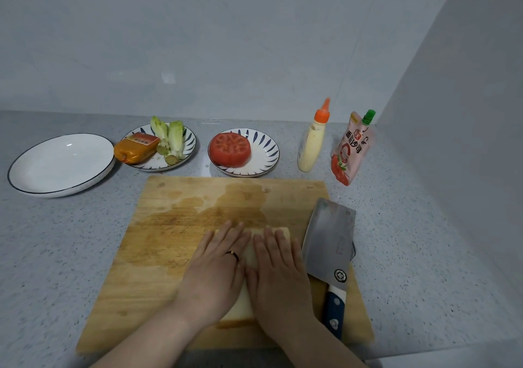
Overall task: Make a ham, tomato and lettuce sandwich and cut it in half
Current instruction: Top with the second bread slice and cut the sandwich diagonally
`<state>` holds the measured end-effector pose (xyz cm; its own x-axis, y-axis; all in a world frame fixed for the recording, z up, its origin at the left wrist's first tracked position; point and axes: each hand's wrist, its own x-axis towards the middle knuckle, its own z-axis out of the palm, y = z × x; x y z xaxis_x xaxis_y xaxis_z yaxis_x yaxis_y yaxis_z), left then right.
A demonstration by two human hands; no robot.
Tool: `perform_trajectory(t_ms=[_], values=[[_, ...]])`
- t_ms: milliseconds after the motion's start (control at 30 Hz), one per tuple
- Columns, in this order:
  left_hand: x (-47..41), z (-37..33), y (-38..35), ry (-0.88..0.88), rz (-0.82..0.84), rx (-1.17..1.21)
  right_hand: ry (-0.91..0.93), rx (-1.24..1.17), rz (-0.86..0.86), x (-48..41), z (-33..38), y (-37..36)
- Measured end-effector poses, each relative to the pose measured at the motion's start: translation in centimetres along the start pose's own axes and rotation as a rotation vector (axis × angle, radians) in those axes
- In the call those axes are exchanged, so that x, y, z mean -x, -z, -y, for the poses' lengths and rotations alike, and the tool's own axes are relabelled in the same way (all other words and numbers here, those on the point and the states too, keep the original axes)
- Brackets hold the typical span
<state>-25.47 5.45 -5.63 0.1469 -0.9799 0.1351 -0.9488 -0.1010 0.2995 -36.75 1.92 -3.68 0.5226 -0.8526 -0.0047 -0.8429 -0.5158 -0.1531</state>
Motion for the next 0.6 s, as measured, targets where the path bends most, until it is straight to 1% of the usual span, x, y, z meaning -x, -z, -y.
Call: perform_trajectory(t_ms=[67, 100, 133, 200, 267, 400, 500, 600], values=[[0.1, -0.4, 0.8, -0.017, 0.017, -0.022, 0.011, -0.014, -0.015, 0.3, 0.3, -0.2], [0.1, -0.5, 1.0, -0.002, 0.041, 0.014, 0.004, -0.007, -0.006, 0.4, 0.3, -0.3], [0.1, -0.4, 0.8, -0.005, 0.030, 0.034, -0.006, 0.007, 0.004, 0.4, 0.2, -0.4], [0.2, -0.3, 1.1, 0.013, 0.077, -0.013, -0.019, 0.037, 0.010, 0.2, 0.3, -0.5], [0.2, -0.5, 1.4, 0.035, 0.138, -0.042, -0.039, 0.035, 0.068, 0.2, 0.4, -0.5], [0.3, -0.5, 1.3, 0.014, 0.127, -0.015, -0.058, 0.030, 0.114, 0.2, 0.5, -0.5], [0.4, -0.3, 0.8, 0.009, 0.096, -0.018, -0.067, 0.038, 0.096, 0.1, 0.5, -0.7], [0.3, -0.3, 0.4, 0.022, 0.086, 0.057, -0.061, 0.037, 0.068, 0.1, 0.4, -0.9]])
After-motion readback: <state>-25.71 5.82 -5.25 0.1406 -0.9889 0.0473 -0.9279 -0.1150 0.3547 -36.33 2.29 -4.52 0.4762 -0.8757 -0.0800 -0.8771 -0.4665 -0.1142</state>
